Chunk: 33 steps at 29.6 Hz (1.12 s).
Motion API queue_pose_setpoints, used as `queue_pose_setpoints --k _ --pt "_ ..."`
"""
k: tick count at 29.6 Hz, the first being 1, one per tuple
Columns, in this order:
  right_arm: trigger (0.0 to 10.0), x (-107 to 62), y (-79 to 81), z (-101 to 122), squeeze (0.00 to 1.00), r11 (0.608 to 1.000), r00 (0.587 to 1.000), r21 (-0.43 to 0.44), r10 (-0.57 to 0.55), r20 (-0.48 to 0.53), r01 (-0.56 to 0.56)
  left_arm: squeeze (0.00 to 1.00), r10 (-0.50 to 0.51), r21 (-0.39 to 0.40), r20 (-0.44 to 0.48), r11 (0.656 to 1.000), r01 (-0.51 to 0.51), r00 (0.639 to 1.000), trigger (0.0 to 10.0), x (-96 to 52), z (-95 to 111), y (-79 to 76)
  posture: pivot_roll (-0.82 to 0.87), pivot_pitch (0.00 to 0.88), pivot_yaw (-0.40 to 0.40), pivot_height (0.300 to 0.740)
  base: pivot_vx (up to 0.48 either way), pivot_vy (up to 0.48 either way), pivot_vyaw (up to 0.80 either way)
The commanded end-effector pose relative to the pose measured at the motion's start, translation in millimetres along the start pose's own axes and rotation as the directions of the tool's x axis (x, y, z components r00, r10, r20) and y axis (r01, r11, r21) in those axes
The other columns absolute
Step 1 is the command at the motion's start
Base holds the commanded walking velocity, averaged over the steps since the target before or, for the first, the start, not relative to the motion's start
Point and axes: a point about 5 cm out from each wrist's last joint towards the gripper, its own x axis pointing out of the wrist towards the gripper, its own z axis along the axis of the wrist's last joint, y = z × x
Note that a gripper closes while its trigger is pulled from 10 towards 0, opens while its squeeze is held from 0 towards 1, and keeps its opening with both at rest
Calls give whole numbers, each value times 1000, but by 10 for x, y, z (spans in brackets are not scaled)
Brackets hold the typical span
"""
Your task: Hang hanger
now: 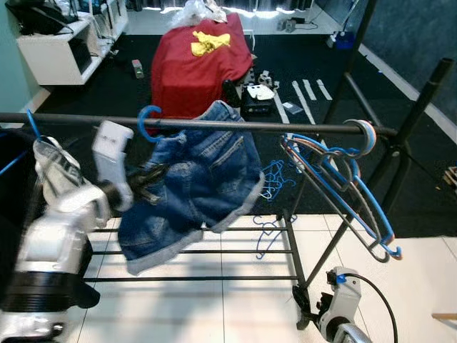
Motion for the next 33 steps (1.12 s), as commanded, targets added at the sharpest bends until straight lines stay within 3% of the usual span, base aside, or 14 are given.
queue_pose_setpoints --k 1,2,3,4,8,13,19,24,27,28,29,30,32,33 --pt "10000 -12 18 -62 0 1000 1000 15 -3 -19 3 0 -37 39 89 999 33 995 2863 -39 171 -36 -48 122 13 740 0 0 0" --pt "10000 -12 17 -62 0 1000 1000 15 -2 -19 3 0 -55 49 82 997 51 995 5451 -66 171 -39 -48 122 13 740 0 0 0" --pt "10000 -12 17 -62 0 1000 1000 15 -2 -19 3 0 -55 49 82 997 51 995 5451 -66 171 -39 -48 122 13 740 0 0 0" --pt "10000 -11 17 -60 0 1000 1000 14 -3 -19 3 0 -124 68 50 990 121 991 10000 -144 128 -96 -47 124 12 740 0 0 0" --pt "10000 -9 16 -57 0 1000 1000 13 -3 -19 3 0 -285 110 -103 949 295 953 10000 -420 -50 -197 -47 125 10 740 0 0 0" --pt "10000 -9 14 -54 0 1000 1000 13 -2 -19 2 0 -330 87 -192 932 351 924 10000 -570 -159 -194 -40 125 8 740 0 0 0" --pt "10000 -9 22 -49 0 1000 1000 29 8 -7 -8 0 -381 62 -217 913 402 899 10000 -637 -219 -238 -41 124 8 740 0 0 0" --pt "10000 9 171 13 0 972 973 54 228 47 -231 0 -447 71 -176 883 464 877 10000 -613 -149 -307 -49 125 11 740 -328 0 0" --pt "10000 -254 3 509 0 896 870 -24 437 227 -444 0 -479 70 -137 869 490 867 10000 -570 -118 -319 -60 123 15 740 -364 0 0" --pt "10000 -254 3 509 0 896 870 -24 437 227 -444 0 -479 70 -137 869 490 867 10000 -570 -118 -319 -60 123 15 740 -371 0 0" --pt "10000 -459 -12 745 0 837 796 -69 539 276 -543 0 -483 70 -125 867 494 866 10000 -542 -117 -319 -60 123 15 740 -379 0 0" --pt "10000 -459 -12 745 0 837 796 -69 539 276 -543 0 -483 70 -125 867 494 866 10000 -542 -117 -319 -60 123 15 740 -379 0 0" --pt "10000 -797 114 1103 0 718 652 -131 682 331 -684 0 -496 57 -72 864 500 865 10000 -418 -167 -389 -58 119 13 740 -375 0 0" --pt "10000 -797 114 1103 0 718 652 -131 682 331 -684 0 -496 57 -72 864 500 865 10000 -418 -167 -389 -58 119 13 740 -375 0 0"
